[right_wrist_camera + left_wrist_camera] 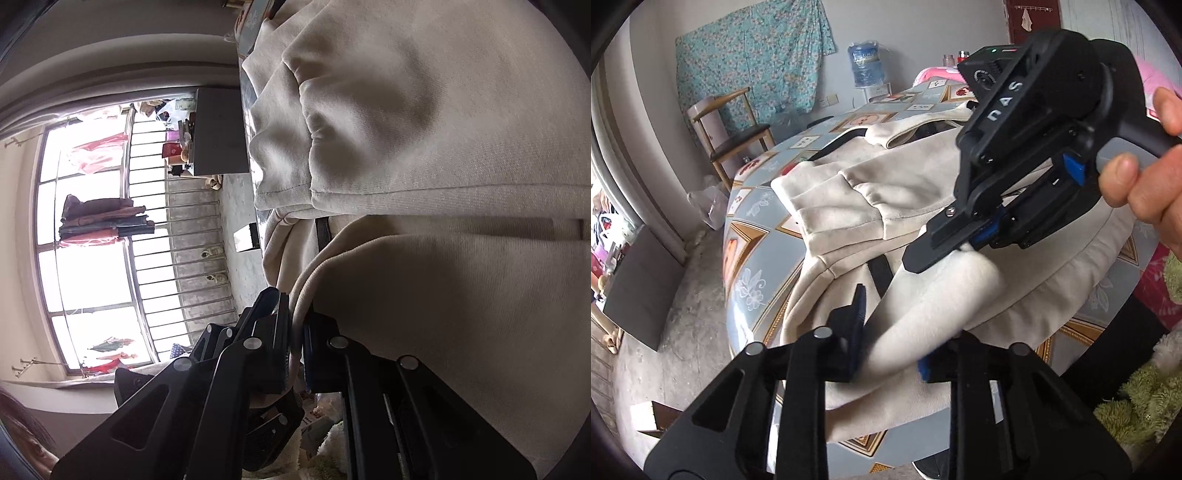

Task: Fold large clothes

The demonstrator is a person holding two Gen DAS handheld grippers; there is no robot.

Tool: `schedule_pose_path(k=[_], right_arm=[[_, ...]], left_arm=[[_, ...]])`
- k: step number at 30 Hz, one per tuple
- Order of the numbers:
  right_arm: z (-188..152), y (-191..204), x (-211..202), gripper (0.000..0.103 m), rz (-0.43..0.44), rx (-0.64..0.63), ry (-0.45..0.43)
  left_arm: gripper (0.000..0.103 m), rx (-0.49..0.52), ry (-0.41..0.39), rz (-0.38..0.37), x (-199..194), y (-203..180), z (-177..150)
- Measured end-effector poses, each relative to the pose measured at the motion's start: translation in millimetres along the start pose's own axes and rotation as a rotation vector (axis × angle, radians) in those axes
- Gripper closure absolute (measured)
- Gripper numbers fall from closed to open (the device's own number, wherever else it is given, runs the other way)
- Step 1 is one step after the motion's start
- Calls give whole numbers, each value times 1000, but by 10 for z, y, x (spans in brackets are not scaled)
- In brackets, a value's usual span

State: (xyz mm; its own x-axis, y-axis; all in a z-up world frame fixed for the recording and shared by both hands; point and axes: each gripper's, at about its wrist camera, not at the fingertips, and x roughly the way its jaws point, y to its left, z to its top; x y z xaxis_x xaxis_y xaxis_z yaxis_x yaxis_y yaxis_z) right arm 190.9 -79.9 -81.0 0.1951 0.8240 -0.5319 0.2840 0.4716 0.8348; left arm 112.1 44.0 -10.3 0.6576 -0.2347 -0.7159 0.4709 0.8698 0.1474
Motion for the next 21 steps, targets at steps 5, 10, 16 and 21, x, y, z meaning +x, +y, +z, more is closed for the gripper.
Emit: schedule_pose_path(k=[5, 10, 16, 21], right_arm=[[-147, -101, -403, 89, -14, -44, -92], [-446, -346, -1312, 69, -186, -121, -338], [-789, -636, -2488, 66, -468, -162, -629], [-627, -947, -2783, 66, -592, -204, -647]], left_arm=[[96, -53, 21, 8, 52, -2, 33], [97, -167, 52, -14, 91, 79, 39], [97, -247, 104, -16, 186, 127, 47], [97, -256, 130, 13, 222, 99, 62]])
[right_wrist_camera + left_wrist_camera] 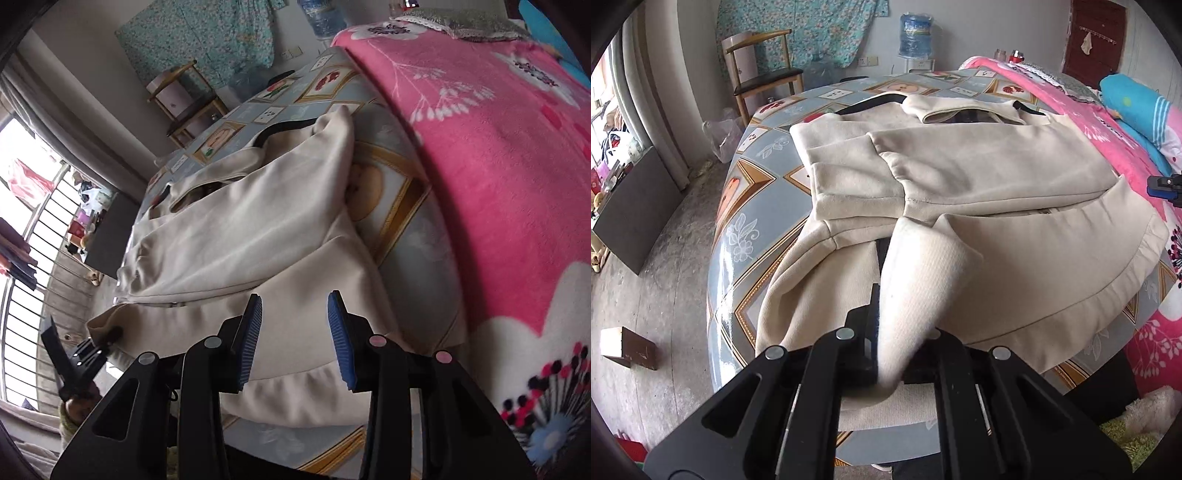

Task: Fold large clothes

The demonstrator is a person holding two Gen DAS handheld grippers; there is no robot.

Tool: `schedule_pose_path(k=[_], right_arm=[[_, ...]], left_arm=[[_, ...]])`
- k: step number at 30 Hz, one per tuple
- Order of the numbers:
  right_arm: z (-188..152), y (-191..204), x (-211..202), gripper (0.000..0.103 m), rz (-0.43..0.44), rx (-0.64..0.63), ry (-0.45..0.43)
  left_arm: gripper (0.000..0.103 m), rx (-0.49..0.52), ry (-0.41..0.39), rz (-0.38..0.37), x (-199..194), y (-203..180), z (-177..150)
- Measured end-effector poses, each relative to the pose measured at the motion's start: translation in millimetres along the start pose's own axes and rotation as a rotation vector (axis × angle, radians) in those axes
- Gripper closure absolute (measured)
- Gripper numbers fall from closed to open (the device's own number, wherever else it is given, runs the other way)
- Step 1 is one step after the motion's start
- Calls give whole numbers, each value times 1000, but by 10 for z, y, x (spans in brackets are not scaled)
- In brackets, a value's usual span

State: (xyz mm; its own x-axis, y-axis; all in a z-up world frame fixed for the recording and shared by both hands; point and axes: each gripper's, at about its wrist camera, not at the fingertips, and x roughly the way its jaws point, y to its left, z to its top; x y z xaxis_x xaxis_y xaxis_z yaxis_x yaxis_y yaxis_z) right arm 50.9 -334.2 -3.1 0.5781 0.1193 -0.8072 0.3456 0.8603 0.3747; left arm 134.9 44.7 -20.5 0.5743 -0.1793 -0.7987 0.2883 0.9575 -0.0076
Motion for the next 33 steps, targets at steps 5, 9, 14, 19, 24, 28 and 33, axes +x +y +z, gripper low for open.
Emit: schedule_pose_path(k=[5, 9, 14, 19, 24, 28, 33], right_arm=[[124, -185, 340, 66, 30, -19, 60], [126, -258, 421, 66, 90, -6, 91], [-10, -78, 128, 66, 171, -135, 57], [-21, -9, 131, 66, 187, -224, 83], [191, -280, 406, 66, 200, -109, 128], [208, -387, 482, 66, 278, -64, 196], [8, -402, 398, 66, 315, -115, 301]], left_arm=[[96, 4, 16, 28, 22, -40, 3], [96, -1, 30, 39, 36, -52, 23], [96, -1, 36, 41, 40, -58, 28], [96, 11, 41, 45, 47, -66, 28], [96, 6, 41, 43, 48, -65, 29], [96, 6, 41, 41, 48, -67, 28], [96, 1, 38, 30, 47, -52, 24]])
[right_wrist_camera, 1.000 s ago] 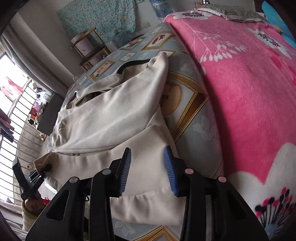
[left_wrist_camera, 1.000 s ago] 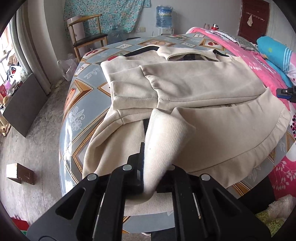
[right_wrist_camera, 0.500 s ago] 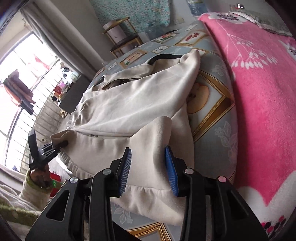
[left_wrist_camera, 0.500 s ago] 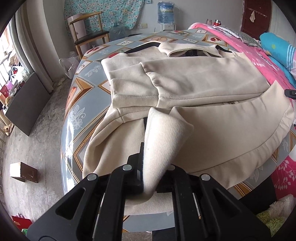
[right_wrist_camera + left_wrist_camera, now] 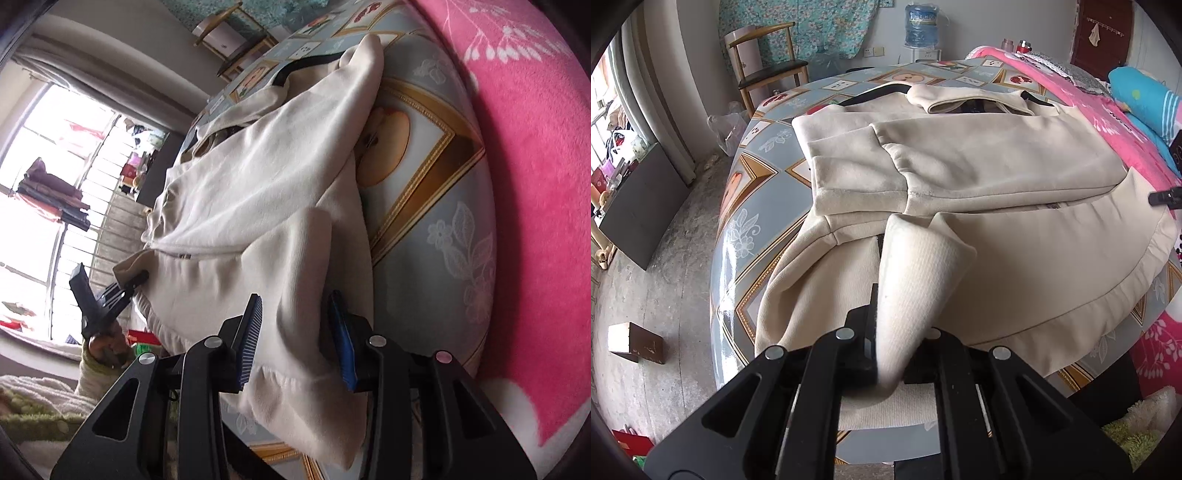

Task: Fold large clothes

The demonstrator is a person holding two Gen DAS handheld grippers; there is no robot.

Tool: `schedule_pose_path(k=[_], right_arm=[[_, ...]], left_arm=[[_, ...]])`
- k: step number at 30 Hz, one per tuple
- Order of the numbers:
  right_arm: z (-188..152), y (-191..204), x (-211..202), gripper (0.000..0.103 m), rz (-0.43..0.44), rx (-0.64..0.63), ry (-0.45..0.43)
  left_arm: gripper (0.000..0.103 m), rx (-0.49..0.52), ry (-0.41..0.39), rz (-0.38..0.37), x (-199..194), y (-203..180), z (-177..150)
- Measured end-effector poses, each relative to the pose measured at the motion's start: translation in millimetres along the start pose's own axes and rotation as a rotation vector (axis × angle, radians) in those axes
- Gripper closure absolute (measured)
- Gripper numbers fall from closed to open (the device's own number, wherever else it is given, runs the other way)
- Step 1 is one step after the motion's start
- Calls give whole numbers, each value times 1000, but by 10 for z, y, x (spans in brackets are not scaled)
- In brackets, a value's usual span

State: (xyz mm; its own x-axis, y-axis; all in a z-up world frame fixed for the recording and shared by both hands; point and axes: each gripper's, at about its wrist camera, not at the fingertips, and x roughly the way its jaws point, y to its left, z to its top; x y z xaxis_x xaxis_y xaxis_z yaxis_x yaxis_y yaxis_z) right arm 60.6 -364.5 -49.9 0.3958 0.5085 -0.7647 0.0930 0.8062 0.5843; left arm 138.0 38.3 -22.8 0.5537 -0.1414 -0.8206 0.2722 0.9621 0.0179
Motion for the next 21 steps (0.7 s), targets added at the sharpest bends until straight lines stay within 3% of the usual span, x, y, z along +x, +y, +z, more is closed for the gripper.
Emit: schedule_pose_path(k=[5, 9, 11, 13, 21], right_arm=[[53, 15, 32, 67, -35, 30, -34], [105, 226, 134, 75, -180, -19, -71], [73, 318, 124, 82, -263, -41, -90], [6, 406, 73, 95, -315, -46, -116], [-441, 1045, -206, 97, -540, -167, -274]], left_arm=[[96, -10, -1, -13, 1, 23, -4], [96, -25, 0, -16, 6, 41, 6], [96, -27, -2, -12, 6, 38, 5], [96, -27, -11, -7, -3, 29, -10], [98, 9, -124, 11, -377, -60, -153]])
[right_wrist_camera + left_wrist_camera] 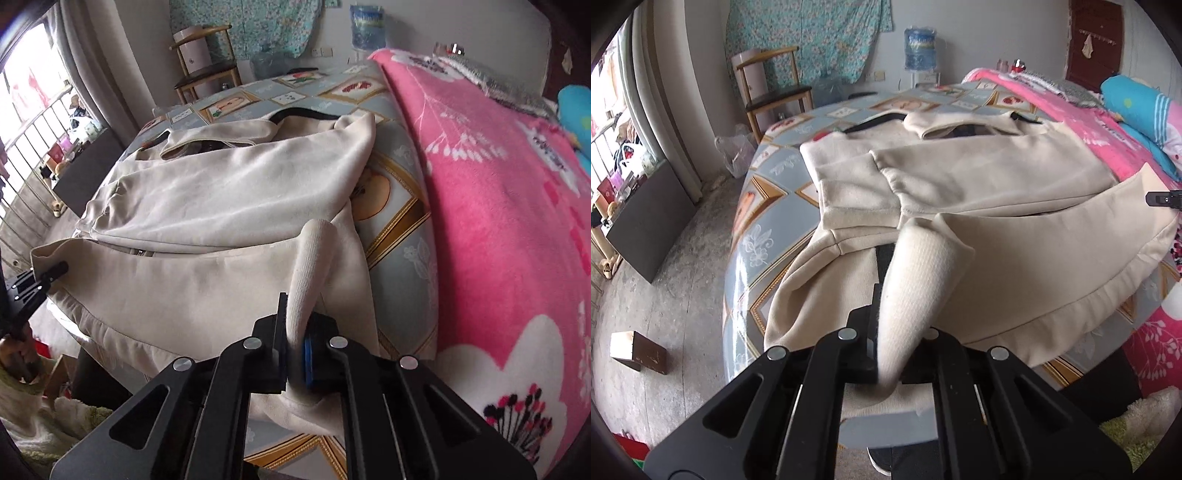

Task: Fold large clothes

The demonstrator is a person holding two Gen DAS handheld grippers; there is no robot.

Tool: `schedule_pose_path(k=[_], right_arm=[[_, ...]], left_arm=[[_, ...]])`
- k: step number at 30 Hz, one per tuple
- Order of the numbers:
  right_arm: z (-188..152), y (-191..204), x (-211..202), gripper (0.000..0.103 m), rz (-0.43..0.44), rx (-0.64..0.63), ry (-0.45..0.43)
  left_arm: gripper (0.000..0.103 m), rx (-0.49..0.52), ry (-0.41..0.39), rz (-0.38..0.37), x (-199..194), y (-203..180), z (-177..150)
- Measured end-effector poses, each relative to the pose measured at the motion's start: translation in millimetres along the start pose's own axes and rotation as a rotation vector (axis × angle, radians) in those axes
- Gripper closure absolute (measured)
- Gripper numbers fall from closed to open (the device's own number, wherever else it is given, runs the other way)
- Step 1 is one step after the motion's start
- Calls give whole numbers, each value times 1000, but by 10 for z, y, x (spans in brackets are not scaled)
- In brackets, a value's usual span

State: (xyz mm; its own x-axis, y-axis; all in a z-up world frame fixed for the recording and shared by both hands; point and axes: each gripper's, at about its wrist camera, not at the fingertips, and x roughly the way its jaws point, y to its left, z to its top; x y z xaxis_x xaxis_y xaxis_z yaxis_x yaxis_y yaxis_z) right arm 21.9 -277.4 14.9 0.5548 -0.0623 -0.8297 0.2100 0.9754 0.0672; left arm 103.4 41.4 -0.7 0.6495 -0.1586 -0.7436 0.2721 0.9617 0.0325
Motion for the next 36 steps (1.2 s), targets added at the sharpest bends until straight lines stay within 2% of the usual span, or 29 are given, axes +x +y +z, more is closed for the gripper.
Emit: schedule_pose_path(k=[6, 11, 17, 21, 25, 30, 33, 36], right_arm=[[-210, 171, -560, 97, -92, 23, -137], [-155, 203, -837, 97, -103, 72, -232], [258, 189, -819, 97, -116, 62, -317], [666, 96, -661, 97, -108, 59, -359], [1191, -36, -426, 97, -87, 62, -383], [1936, -219, 97, 97, -56, 88, -350], [2298, -299, 593, 97, -62, 99, -295], [2439, -384, 1274, 97, -81, 101, -172]], left_arm=[[99, -70, -132, -44, -524, 80, -155], [99, -84, -219, -62, -808, 118, -109], [99, -66, -282, -80, -831, 197, 321], [99, -36, -298, -63, -650, 294, 796], [99, -44, -269, -82, -308, 448, 1351], [99, -49, -190, -93, 377, 662, 2143], [99, -67, -88, -92, 1006, 789, 2494], [99, -117, 76, -104, 1737, 897, 2486]])
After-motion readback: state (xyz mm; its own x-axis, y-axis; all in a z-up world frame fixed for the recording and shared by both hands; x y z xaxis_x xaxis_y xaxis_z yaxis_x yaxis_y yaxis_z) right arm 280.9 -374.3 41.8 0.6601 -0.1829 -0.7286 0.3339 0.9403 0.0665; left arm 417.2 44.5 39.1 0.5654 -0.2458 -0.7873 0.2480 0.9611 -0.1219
